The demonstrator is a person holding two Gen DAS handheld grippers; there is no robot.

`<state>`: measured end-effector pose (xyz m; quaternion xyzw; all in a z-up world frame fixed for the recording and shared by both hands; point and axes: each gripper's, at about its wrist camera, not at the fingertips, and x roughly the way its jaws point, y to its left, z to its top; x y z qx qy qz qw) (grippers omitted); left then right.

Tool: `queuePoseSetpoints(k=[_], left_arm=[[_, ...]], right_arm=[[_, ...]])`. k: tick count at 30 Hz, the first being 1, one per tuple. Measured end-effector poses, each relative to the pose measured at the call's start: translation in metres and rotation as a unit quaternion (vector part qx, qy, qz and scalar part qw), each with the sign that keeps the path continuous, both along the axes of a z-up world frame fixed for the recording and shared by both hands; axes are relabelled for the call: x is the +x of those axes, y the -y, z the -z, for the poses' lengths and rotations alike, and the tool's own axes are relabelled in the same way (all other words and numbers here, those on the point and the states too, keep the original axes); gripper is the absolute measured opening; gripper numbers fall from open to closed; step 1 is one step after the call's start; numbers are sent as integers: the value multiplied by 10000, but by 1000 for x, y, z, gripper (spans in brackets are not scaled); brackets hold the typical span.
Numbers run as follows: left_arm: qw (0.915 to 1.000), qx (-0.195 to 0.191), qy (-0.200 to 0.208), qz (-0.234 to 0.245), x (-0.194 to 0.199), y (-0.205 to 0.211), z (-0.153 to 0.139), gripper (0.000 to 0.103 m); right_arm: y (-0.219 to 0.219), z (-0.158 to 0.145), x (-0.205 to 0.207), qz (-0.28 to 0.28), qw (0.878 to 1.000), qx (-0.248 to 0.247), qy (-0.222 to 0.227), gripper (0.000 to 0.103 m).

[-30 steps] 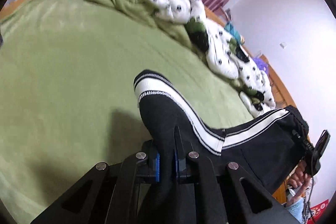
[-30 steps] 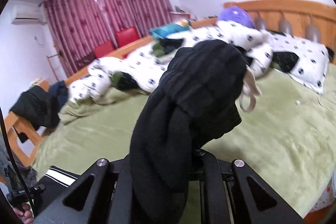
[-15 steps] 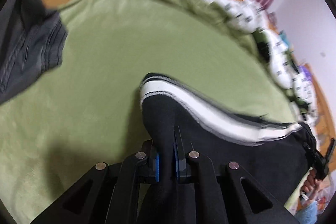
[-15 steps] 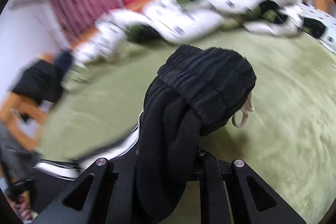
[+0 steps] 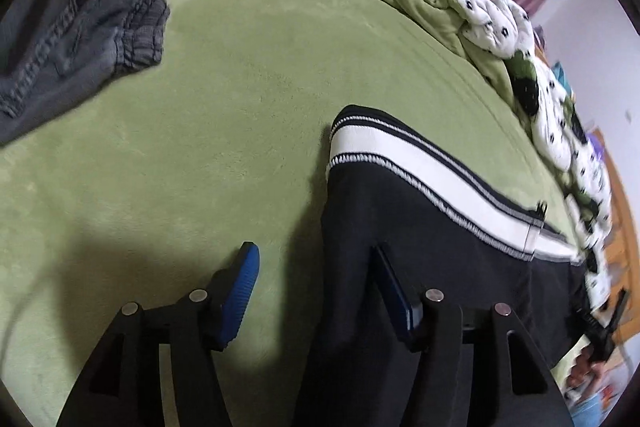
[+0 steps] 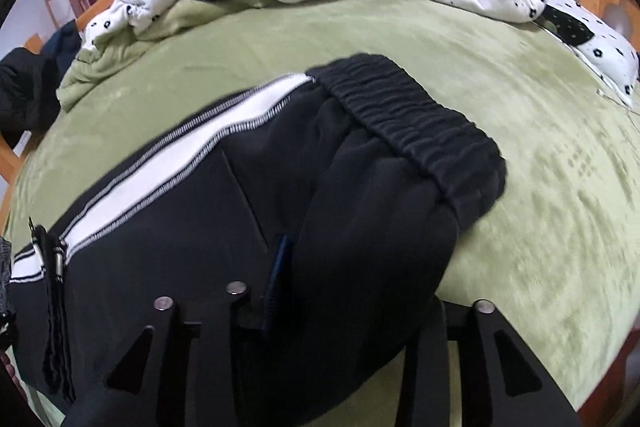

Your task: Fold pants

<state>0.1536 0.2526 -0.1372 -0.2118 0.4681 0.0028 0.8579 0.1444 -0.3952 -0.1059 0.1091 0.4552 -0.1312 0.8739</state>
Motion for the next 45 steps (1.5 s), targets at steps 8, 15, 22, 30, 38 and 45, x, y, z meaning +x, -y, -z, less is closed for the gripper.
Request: queuePoseSetpoints(k=[8,15,22,30,38,45], left_arm=[[9991,318,94,265,-12,11,-16,58],[9971,522,310,466,-20,21,-34,63],[9959,562,447,545,-29,26,-45,66],[9959,513,482,565,-34,30,-49,66],[9957,507,489,603,-35,32,-52,66],[9951,515,481,689,-37,39,-54,66]], right_arm=[[-10,-18,-39,270,9992,-271,83,44],[-23,-40,-59,290,9985,-417,204,44],[-19,-51,-68,418,9981,-324,332,48],[-21,-52,-74,424,9978,-390,328,48],[-22,-57,-78,453,9976,-380,372,49],[-19,-56,-81,476,9979,-280,349,49]])
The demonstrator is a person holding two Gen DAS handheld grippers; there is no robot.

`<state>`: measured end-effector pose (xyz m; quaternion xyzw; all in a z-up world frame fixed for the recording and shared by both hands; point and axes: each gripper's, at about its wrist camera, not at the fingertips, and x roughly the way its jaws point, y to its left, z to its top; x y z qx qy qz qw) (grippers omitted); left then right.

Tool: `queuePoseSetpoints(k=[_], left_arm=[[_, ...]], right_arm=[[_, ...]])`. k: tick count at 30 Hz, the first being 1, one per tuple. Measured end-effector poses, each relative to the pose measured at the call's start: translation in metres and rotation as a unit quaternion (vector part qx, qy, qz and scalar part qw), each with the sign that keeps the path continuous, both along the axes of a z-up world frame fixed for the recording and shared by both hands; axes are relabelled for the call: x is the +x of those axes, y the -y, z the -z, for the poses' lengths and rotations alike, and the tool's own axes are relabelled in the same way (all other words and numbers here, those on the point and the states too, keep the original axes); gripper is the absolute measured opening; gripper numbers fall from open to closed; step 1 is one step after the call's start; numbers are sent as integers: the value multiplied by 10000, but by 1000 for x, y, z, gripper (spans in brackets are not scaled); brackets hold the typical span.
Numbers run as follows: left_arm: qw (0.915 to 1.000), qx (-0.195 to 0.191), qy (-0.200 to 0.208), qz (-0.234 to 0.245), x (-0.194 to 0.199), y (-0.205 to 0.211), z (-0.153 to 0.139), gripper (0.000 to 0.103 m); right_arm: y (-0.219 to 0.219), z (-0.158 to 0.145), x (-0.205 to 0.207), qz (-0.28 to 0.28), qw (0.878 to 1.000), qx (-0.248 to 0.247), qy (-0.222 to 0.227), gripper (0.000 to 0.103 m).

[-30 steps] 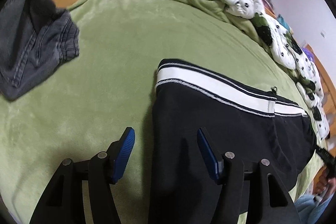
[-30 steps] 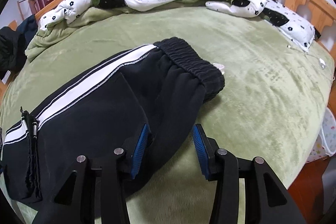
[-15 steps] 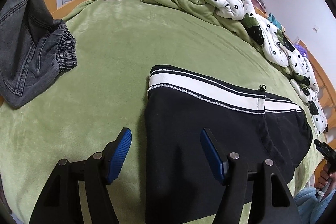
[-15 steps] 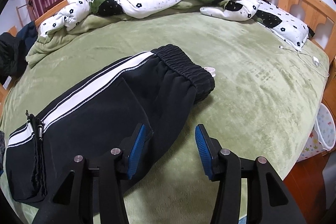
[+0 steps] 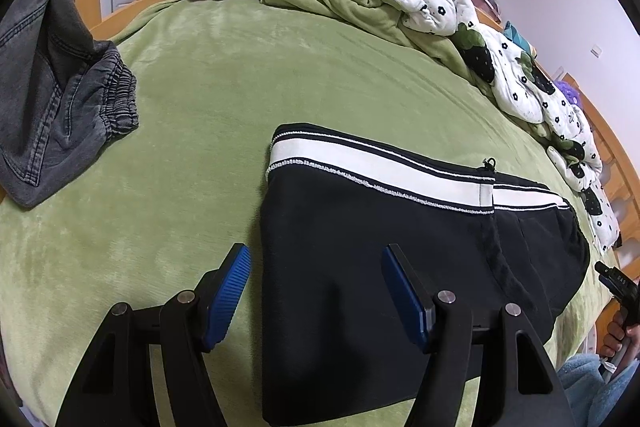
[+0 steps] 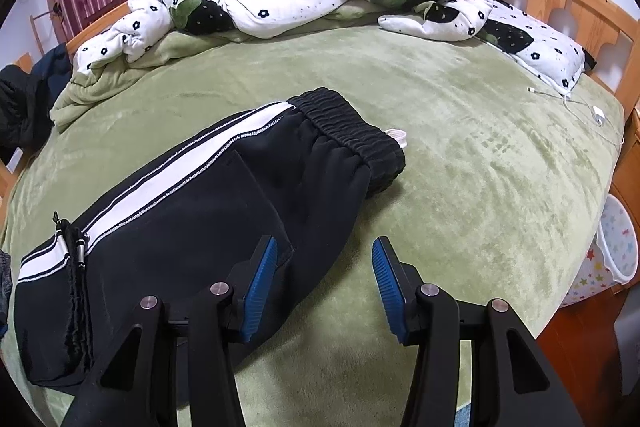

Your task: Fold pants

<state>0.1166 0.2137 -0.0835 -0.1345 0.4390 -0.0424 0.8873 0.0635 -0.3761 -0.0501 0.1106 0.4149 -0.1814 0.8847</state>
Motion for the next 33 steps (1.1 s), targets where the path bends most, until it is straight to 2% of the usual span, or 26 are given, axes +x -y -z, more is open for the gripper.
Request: queuePoseSetpoints(k=[9,14,16,21,25,33], left_arm=[[9999,39,-82,90,1,10,2,66],[9998,-76,-98,125,2,13,2,66],[9998,-106,-99,164,2,16,1,66],[9997,-52,-95,211,2,21,1,66],[9996,-69,-115,235,4,24,1,66],[9988,-334,54,359,3,37,-12,66]], right_arm=[[3,4,-2,56,10000,67,-30,49],[13,8,-7,232,9972,691,157,49],[14,9,-7,285,9966,756,181,49],[15,8,-6,332,9976,590,164,49],[13,2,-9,478,9983,181,268,49],[16,1,-3,360,9986,281,265,49]])
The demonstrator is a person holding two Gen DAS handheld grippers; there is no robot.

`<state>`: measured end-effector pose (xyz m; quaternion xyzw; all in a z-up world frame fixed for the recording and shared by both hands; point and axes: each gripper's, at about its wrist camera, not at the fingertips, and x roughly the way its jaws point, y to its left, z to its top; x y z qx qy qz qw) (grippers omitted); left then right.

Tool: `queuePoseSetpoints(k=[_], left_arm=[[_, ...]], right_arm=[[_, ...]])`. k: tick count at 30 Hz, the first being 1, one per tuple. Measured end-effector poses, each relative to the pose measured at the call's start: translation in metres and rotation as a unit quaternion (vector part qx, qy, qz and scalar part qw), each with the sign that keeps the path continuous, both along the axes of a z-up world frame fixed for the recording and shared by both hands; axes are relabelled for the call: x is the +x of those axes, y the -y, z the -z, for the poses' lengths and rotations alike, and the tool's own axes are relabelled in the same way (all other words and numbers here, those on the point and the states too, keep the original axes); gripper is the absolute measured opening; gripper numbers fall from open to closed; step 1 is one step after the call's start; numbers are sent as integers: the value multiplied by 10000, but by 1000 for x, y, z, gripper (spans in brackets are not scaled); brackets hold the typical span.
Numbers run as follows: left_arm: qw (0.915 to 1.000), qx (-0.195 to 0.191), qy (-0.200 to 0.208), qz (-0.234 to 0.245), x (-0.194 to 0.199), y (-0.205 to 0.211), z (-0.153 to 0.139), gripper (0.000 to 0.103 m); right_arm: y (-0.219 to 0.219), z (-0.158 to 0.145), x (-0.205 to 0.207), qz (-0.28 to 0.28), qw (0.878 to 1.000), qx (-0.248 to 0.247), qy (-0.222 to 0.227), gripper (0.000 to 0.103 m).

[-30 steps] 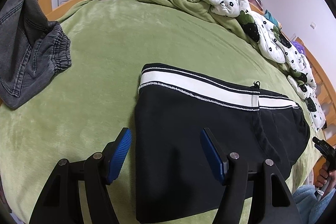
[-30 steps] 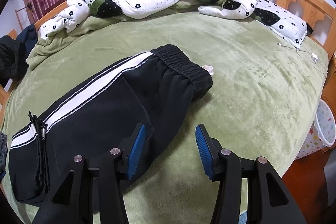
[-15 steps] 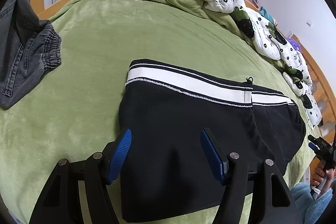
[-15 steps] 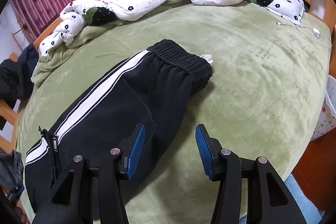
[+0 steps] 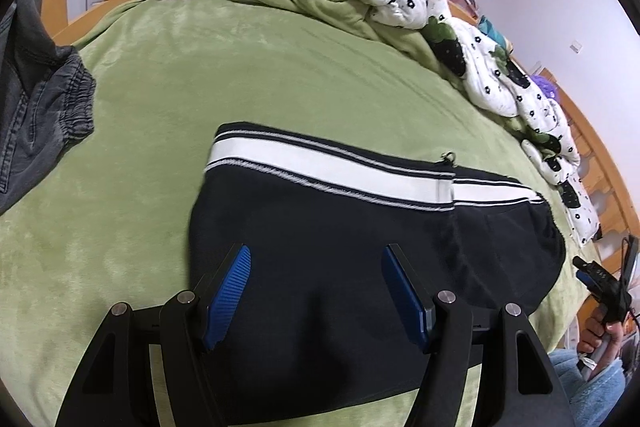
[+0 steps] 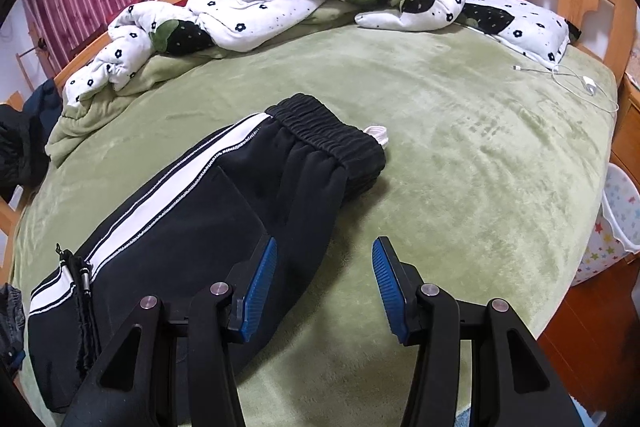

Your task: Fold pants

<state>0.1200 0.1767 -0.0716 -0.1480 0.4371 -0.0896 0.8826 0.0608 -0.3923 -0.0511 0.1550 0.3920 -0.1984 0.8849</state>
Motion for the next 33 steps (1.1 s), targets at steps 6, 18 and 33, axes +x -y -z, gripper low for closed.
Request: queuePoseSetpoints(k=[6,18,33], left_arm=[[9998,173,93,65,-3,26,-12,66],[9952,898,348,192,-20,76,-30,66],[9823,1658,596,-631,-72,57,-32,67]], right_arm=[[6,-3,15,-147,9998,129,12,51],[18,13,47,-475,9968,639,-6,60],[101,52,25,-326,9730,2254,362,60]])
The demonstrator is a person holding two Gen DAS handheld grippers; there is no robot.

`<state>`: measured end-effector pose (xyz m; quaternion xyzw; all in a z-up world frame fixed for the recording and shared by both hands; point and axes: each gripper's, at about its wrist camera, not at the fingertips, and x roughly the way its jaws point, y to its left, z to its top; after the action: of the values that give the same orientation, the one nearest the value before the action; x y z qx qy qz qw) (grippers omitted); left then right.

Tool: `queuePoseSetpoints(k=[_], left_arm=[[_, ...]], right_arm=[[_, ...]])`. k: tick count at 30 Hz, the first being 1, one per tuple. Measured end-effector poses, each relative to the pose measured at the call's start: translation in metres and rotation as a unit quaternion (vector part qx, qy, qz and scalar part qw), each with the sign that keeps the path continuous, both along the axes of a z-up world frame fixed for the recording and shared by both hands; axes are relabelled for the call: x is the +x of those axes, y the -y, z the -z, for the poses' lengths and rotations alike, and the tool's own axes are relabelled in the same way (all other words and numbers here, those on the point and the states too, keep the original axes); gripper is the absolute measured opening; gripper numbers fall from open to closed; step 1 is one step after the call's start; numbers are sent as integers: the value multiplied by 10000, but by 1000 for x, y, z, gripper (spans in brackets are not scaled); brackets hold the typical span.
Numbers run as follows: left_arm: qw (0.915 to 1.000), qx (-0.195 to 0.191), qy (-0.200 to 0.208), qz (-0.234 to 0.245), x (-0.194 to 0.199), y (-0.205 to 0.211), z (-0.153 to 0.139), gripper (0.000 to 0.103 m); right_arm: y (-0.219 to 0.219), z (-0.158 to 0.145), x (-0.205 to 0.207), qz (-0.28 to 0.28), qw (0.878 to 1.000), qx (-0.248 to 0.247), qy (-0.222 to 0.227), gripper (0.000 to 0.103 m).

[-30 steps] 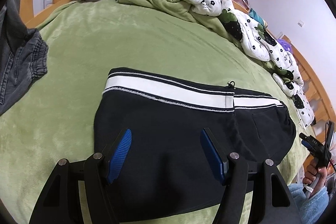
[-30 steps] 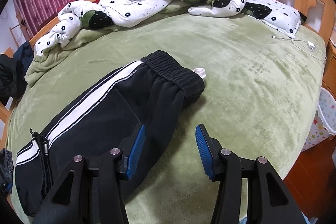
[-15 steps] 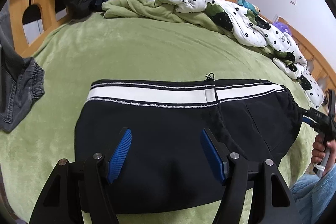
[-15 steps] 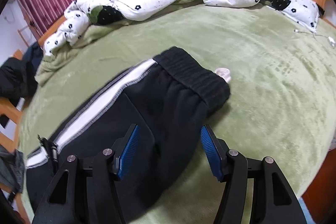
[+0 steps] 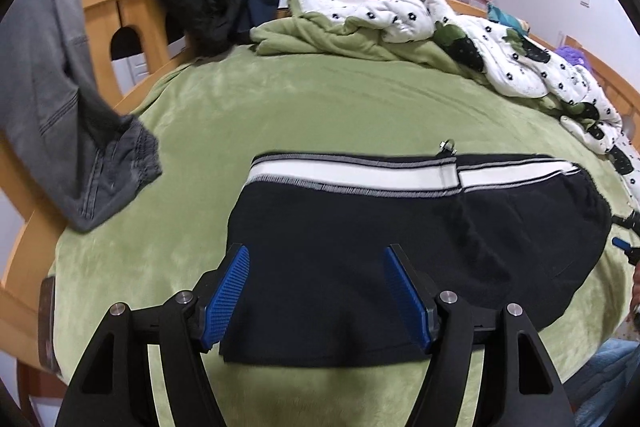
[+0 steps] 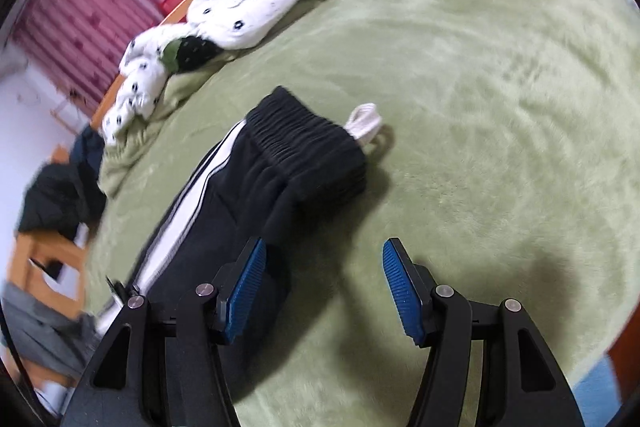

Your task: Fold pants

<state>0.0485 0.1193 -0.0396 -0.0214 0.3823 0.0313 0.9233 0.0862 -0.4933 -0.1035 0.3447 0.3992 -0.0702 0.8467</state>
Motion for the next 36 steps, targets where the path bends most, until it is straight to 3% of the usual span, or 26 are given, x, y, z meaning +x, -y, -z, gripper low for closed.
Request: queuePoseSetpoints(k=[5,8,9,10,11,13,14,17,18,20,21,24,26,28,32,34,36], left_arm=[[9999,-18,-87,-137,4,9,27,68],[9995,-130,-201,-209,16,14,42,68],[9993,-129,-208,-293,19,14,47,68],[9991,-98,-196,-376,20,16,50,68],[9988,-104,-133,-463,21,15,51,68],[9980,-282,75,-555,19,11,49,68],[9976,-377,123,-574,20,9,48,68],[9966,-530,-4,-638,24,1,50,68],[9964,-547,-47,-649,24,-2,51,68],[9960,-582,-144,-662,22,-12,53,68],[9951,-663,-152,-719,18,-19,53,68],[9910,-1100,-188,-739,9,-41,57,68],[9863,-1385,-251,-859,1,-61,65,68],[9811,-1653,-440,-906,-2,-75,76,68],[9633,-2430,-782,-834,-2,-89,101,68],[9582,-2598,-979,-692,1,-85,114,68],[9589,-2614,-946,-573,4,-77,124,70]], right_arm=[[8,17,36,-70,9978,625,189,64],[7,28,61,-17,9984,562,3,69],[3,26,66,-19,9995,317,17,56],[1,20,66,-29,9999,96,114,51],[-4,4,63,-171,9986,-258,429,41],[-12,-32,55,-667,9893,-591,1155,37],[-14,-41,54,-824,9860,-711,1267,37],[-9,-34,64,-1010,9856,-1120,765,47],[-3,-21,73,-1028,9881,-1122,240,53],[9,-3,79,-1066,9886,-938,-498,54],[13,0,77,-1052,9893,-840,-558,54],[15,-12,58,-884,9917,-761,-548,54],[6,-30,37,-550,9894,-1286,-402,54],[-4,-48,24,-302,9794,-1981,-239,54],[-23,-57,17,-269,9770,-2116,-12,54],[-34,-57,21,-358,9736,-2254,-20,54],[-52,-55,25,-470,9670,-2502,-22,54]])
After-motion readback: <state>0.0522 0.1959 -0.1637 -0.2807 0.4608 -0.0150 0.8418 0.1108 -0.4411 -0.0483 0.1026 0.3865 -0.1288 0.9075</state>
